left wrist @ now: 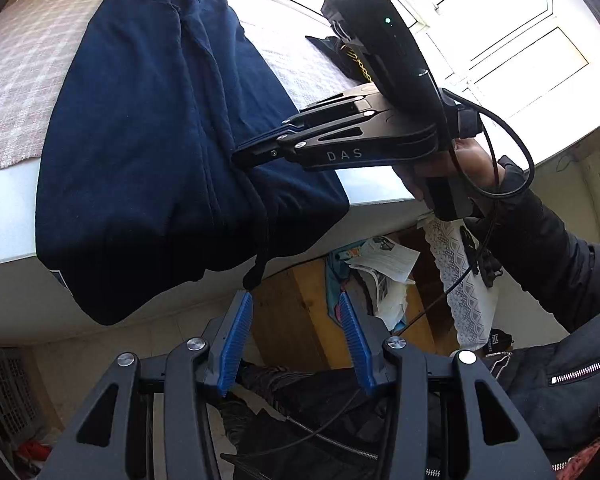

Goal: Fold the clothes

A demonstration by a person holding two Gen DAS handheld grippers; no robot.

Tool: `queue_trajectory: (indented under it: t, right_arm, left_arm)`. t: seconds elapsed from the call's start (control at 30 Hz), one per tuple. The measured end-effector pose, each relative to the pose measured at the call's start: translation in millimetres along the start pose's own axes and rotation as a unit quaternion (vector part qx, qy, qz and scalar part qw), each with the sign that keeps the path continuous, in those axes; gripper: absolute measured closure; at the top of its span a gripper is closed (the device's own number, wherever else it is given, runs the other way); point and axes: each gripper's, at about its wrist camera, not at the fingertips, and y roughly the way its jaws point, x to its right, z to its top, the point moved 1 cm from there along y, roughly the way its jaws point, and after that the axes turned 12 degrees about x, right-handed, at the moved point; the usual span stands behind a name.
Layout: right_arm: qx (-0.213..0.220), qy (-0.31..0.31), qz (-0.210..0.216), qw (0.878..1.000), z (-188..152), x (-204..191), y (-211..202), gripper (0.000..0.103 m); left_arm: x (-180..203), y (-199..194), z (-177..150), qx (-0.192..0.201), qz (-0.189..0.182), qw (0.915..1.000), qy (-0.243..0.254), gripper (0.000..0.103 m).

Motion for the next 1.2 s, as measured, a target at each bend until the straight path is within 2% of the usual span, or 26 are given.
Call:
queue_trajectory:
  t: [0.07, 0.13, 0.27, 0.33, 0.5, 0.6, 0.7, 0.77, 0.87, 1.07, 1.1, 1.17, 1.2]
  right_arm:
    - [-0.004, -0.010, 0.020, 1.000, 10, -4, 1, 0.095]
    - [0.002, -0.022, 0.015, 1.000, 19, -2, -11, 0.095]
    - [0.016, 0.013, -0.008, 1.000, 26, 39, -56, 0.095]
    - [0.001, 0.007, -0.010, 1.000, 17, 36, -43, 0.095]
    - [-0.025, -0.013, 0.016, 0.999, -1, -2, 16, 0.095]
    - [-0.017, -0.027, 0.036, 0.999, 6, -19, 33, 0.092]
    - [-0.005, -0.010, 0.059, 0.998, 14, -16, 26, 0.092]
    - [0.006, -0.010, 0.045, 0.999, 10, -11, 13, 0.092]
    - [-0.002, -0.009, 0.026, 1.000, -6, -4, 9, 0.092]
    - [0.014, 0.015, 0.089, 0.996, -15, -19, 44, 0.092]
    - [0.019, 0.019, 0.101, 0.994, -15, -22, 49, 0.090]
    - [0.049, 0.047, 0.104, 0.992, -22, -11, 33, 0.079]
    - [0.062, 0.062, 0.097, 0.991, -30, -5, 23, 0.061]
  left_arm:
    - [-4, -5, -2, 0.005, 0.007, 0.9999, -0.007, 0.059]
    - [-9, -10, -3, 0.011, 0.014, 0.9997, -0.016, 0.059]
    - [-23, -22, -8, 0.025, 0.033, 0.9985, -0.035, 0.059]
    - [-30, -28, -12, 0.032, 0.042, 0.9975, -0.048, 0.059]
    - [-41, -35, -20, 0.040, 0.052, 0.9953, -0.071, 0.059]
    - [-41, -31, -20, 0.038, 0.060, 0.9949, -0.071, 0.059]
    - [-38, -30, -17, 0.041, 0.069, 0.9946, -0.065, 0.059]
    - [-35, -29, -14, 0.042, 0.075, 0.9947, -0.056, 0.059]
    - [-32, -24, -12, 0.037, 0.094, 0.9941, -0.038, 0.059]
    - [-46, -17, -8, 0.018, 0.128, 0.9910, -0.033, 0.059]
    - [-51, -17, -9, 0.013, 0.138, 0.9899, -0.029, 0.059]
    - [-63, -18, -11, 0.004, 0.154, 0.9877, -0.028, 0.059]
    - [-71, -18, -12, -0.001, 0.157, 0.9872, -0.030, 0.059]
